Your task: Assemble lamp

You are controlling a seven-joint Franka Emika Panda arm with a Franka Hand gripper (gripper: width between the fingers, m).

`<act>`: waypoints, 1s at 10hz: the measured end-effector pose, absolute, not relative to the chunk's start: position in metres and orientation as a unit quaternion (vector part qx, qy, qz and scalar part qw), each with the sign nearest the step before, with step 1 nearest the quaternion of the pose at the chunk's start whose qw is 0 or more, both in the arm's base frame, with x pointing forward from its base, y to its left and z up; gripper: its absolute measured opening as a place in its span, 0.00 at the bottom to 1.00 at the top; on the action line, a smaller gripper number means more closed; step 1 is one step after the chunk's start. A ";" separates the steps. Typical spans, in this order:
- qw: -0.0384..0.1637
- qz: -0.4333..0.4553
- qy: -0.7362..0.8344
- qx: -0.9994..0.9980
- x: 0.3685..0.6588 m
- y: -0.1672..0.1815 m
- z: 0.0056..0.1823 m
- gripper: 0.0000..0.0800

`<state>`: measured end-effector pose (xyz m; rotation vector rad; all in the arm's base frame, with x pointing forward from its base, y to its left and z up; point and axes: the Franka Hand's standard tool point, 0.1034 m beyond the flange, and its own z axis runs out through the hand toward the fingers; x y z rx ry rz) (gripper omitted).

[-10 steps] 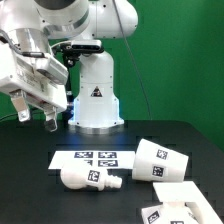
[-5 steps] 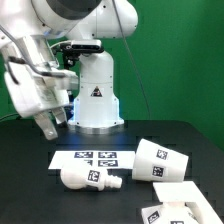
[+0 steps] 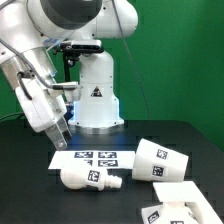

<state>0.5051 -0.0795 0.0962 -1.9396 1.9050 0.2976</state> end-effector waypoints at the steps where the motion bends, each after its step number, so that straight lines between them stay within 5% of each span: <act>1: 0.203 0.107 0.683 -0.693 0.504 -0.081 0.094 0.87; 6: 0.206 0.114 0.743 -0.627 0.469 -0.088 0.054 0.87; 10: 0.199 0.126 0.740 -0.630 0.466 -0.069 0.045 0.87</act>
Offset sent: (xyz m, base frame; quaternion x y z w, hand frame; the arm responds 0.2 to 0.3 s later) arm -0.0316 -0.0050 -0.0289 0.0386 -0.0199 0.0853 0.9954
